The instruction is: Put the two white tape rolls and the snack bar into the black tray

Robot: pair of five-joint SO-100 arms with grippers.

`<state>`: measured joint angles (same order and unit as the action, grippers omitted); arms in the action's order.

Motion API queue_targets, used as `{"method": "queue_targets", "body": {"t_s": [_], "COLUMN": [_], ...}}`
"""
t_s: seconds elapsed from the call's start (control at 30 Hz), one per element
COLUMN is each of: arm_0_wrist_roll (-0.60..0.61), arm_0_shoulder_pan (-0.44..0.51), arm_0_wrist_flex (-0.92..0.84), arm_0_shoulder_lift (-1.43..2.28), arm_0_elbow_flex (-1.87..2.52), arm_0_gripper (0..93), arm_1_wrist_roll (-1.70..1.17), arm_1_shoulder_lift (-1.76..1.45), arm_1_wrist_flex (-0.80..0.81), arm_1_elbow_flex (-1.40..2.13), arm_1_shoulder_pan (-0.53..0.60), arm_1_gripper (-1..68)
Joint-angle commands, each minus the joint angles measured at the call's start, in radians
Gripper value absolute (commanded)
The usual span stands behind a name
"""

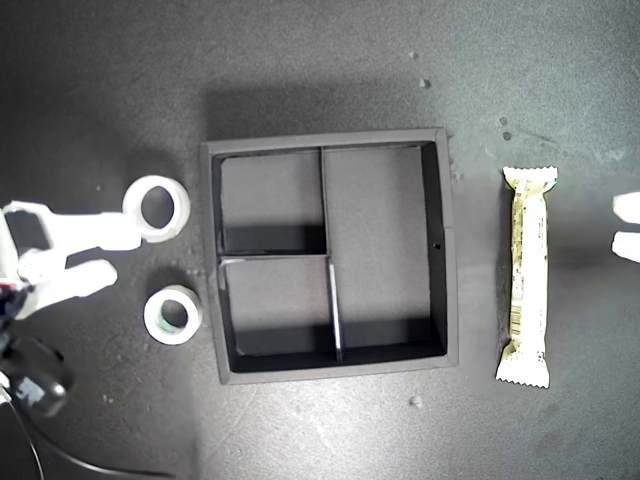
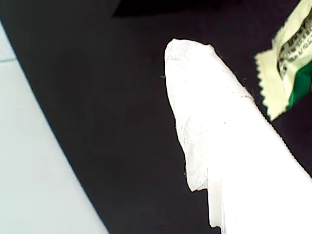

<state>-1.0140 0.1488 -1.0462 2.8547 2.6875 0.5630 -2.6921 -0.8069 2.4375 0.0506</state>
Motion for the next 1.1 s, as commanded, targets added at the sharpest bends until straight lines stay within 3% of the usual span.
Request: {"method": "queue_targets", "body": {"t_s": [0.0, 0.13, 0.67, 0.93, 1.07], "arm_0_wrist_roll": [0.023, 0.038, 0.098, 0.089, 0.069], "arm_0_shoulder_pan": [-0.025, -0.048, -0.121, -0.138, -0.175], "arm_0_wrist_flex": [0.057, 0.115, 0.193, 0.210, 0.210], "arm_0_shoulder_lift": [-0.100, -0.183, -0.492, -0.850, -0.913], "arm_0_elbow_flex": [-0.055, -0.058, -0.172, -0.339, -0.360], "arm_0_gripper": [17.3, 17.5, 17.9, 12.0, 4.0], "arm_1_wrist_roll": [-0.038, -0.043, 0.009, -0.003, -0.057], "arm_1_shoulder_lift": [0.287, 0.442, 0.483, 0.517, 0.655], "arm_1_wrist_flex": [-0.032, -0.054, -0.014, -0.012, -0.109], "arm_1_elbow_flex": [-0.242, -0.347, -0.316, -0.318, -0.440], "arm_1_shoulder_pan": [0.028, 0.057, 0.123, 0.144, 0.144], "arm_1_gripper": [24.1, 23.4, 21.6, 22.8, 24.3]}}
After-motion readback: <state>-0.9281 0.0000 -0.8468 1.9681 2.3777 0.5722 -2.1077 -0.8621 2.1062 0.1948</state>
